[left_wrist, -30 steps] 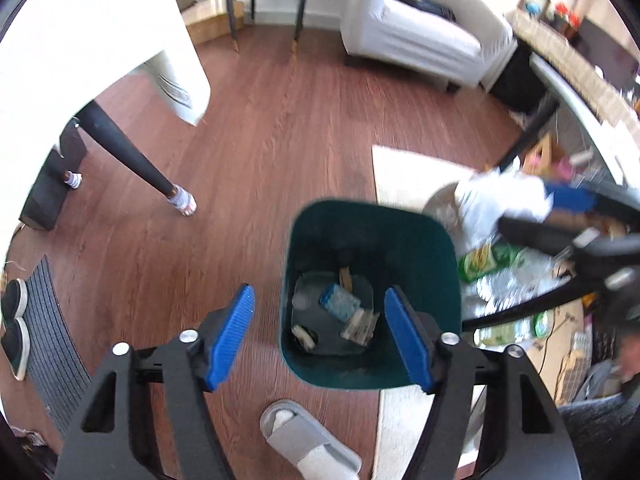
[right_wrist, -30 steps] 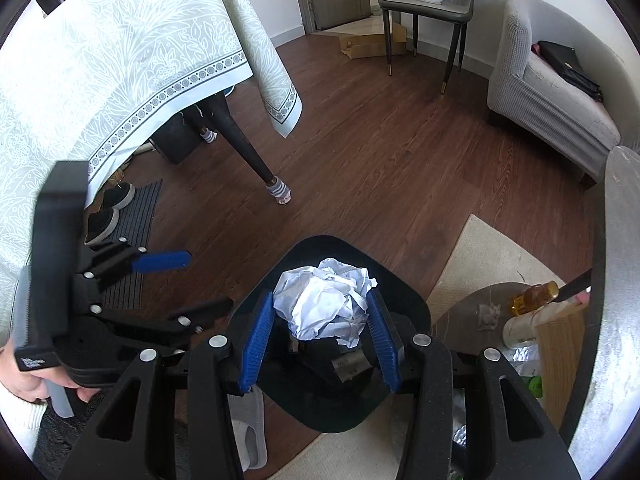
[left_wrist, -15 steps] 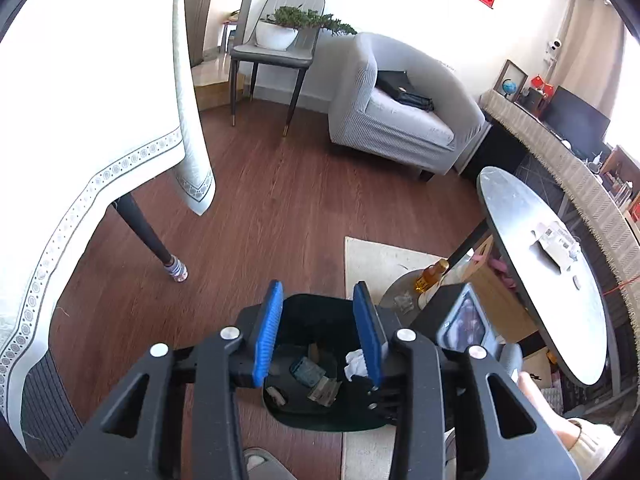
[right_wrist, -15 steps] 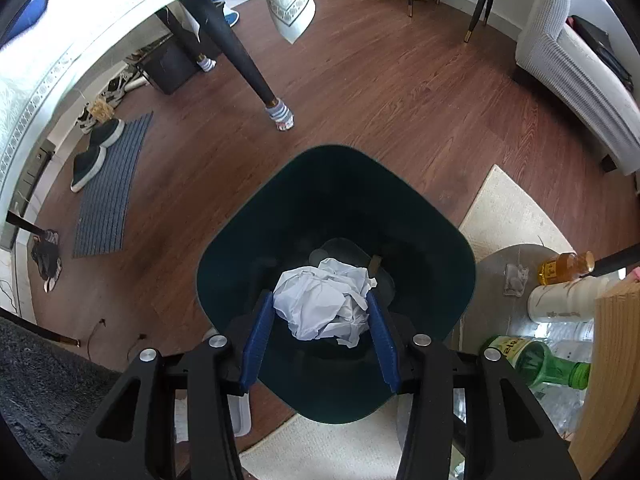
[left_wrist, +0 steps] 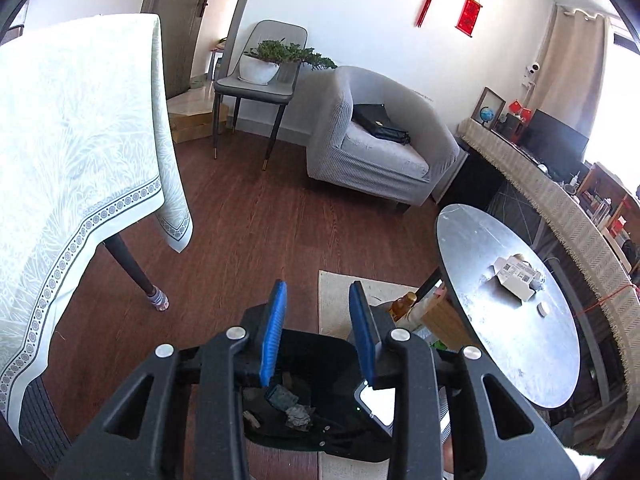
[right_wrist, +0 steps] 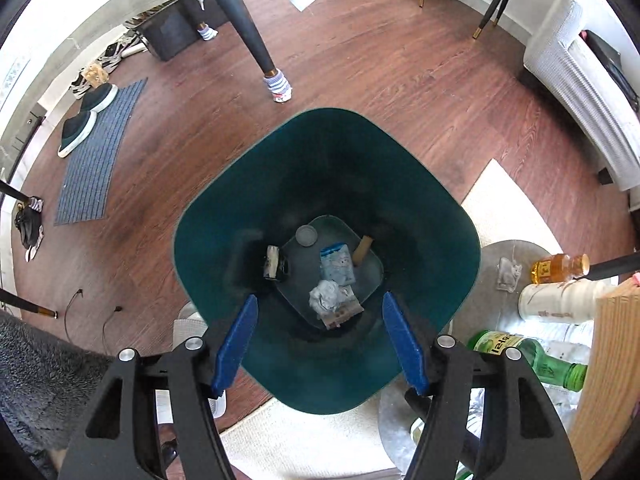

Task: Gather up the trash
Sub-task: 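Move both tools back over the marble table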

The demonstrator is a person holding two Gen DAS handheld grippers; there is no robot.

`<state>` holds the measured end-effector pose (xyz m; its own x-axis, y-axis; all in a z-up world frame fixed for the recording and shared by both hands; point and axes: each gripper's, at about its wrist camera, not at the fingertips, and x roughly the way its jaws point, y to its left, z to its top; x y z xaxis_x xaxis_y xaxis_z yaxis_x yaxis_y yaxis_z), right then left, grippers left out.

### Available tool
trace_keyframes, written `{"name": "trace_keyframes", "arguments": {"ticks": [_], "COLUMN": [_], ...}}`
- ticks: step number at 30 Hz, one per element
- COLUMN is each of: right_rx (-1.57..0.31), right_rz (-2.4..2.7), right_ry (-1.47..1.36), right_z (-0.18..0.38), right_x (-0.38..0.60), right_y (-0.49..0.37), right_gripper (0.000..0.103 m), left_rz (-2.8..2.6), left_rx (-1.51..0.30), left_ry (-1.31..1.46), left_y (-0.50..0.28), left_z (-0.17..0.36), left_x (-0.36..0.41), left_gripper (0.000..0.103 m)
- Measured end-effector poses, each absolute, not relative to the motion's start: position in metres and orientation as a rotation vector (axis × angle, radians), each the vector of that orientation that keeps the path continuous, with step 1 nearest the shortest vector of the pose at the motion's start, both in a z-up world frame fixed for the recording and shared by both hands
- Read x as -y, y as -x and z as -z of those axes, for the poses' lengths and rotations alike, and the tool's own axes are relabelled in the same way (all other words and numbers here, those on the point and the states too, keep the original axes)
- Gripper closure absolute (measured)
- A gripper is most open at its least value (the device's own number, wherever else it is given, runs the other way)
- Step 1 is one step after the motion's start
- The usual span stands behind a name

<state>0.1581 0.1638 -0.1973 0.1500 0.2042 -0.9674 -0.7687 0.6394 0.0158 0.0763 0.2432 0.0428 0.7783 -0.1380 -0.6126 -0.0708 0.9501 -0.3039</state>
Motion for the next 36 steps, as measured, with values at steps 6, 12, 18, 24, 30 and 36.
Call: {"name": "trace_keyframes", "arguments": {"ticks": [6,12,18,24,30,36], "right_rx": [-1.170,-1.067,-0.948,-0.853,-0.805,-0.765], "right_rz": [-0.821,-0.887,-0.867,-0.825,-0.755,-0.655], "right_ry": [0.533,0.473,0.399,0.318,0.273,0.202], "right_z": [0.171,0.130,0.085,0.044,0.022,0.010], "right_x": [-0.159,-0.150,-0.128,-0.092,-0.052,0.001], "right_y": [-0.149,-0.140,-0.138,-0.143,-0.148,-0.156], "right_gripper": [0.044,0.049,0.059,0.061,0.062,0.062], "left_rz": [0.036,0.021,0.017,0.046,0.091,0.121], "left_rx": [-0.646,-0.624,-0.614,-0.621,-0.628,-0.644], "left_ry": [0.342,0.331,0.306,0.282,0.276,0.232], "left_y": [-0.075,-0.076,-0.078,-0.084,-0.094,-0.107], "left_z": [-0.056,-0.064,-0.066,-0.066,-0.064,-0.058], "left_x": [-0.241,-0.235,-0.223,-0.201,-0.172,-0.135], "left_gripper": [0.069,0.069,0.066,0.062,0.057,0.047]}}
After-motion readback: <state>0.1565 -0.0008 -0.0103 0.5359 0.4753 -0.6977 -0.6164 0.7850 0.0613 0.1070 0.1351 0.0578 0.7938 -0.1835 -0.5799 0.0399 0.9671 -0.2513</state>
